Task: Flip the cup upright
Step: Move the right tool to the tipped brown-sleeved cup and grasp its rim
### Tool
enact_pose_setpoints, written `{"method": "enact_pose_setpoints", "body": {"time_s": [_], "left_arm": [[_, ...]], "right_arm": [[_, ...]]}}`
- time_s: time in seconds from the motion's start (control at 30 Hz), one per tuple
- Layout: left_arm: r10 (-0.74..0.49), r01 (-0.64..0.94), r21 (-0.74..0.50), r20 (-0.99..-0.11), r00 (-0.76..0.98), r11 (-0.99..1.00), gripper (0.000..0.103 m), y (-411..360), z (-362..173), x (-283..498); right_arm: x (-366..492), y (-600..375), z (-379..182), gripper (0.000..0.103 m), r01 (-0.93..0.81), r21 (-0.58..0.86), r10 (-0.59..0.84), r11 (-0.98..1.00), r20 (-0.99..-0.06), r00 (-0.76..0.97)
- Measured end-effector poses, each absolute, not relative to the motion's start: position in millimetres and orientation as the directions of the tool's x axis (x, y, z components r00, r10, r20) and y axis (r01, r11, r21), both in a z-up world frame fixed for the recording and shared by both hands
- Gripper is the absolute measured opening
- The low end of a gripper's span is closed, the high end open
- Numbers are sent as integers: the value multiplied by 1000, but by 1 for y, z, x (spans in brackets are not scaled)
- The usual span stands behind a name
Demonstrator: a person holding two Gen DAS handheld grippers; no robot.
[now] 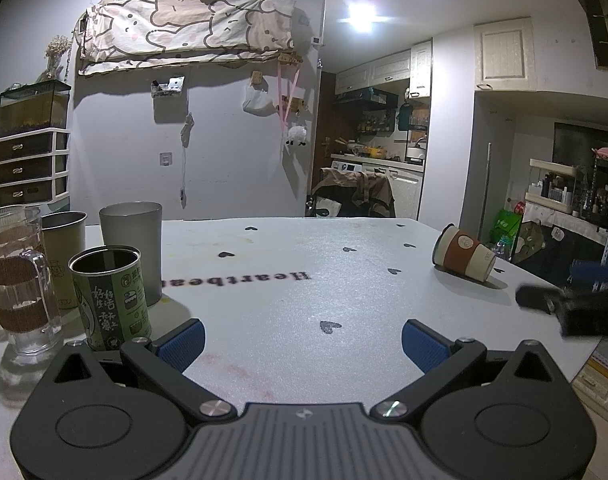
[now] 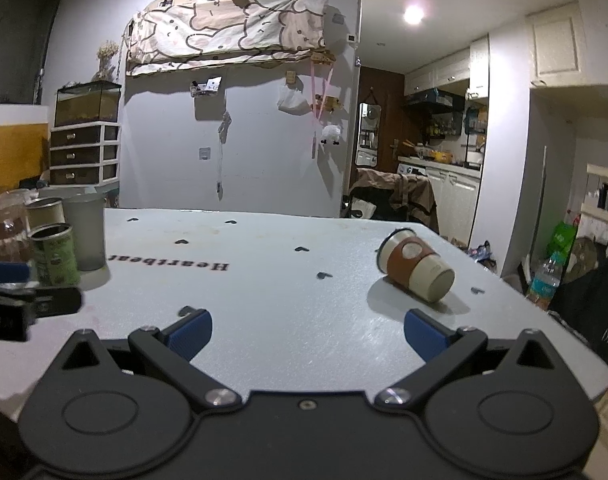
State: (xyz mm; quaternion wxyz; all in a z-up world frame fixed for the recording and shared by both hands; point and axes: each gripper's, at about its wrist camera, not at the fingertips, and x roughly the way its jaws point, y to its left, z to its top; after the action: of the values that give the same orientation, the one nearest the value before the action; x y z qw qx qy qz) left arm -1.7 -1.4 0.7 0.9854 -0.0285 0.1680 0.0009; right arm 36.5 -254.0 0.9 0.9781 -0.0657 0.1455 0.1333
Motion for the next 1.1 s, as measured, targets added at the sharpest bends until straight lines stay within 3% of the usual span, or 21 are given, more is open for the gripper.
{"method": "enact_pose_setpoints", "body": {"time_s": [0.2,0.5,0.77,1.1], "left_arm": [[-14,-8,-65,-333,943,998,103,-3,-4,-8],[-25,0,-73,-344,939,997,103,-1,-9,-5],[-21,-9,-82,-362,932,997,103,9,-17,-1],[-25,-13,-96,-380,925,995,103,19,-25,0]], "right_arm": [[96,-270,24,103,-268,-223,191,937,-317,929],[212,-263,43,103,-283,-459,67,842,-432,900],[297,-243,14,103,-292,-577,-107,762,-558,823],[343,-228,-26,96,-295,-653,-243,697,-603,759]]}}
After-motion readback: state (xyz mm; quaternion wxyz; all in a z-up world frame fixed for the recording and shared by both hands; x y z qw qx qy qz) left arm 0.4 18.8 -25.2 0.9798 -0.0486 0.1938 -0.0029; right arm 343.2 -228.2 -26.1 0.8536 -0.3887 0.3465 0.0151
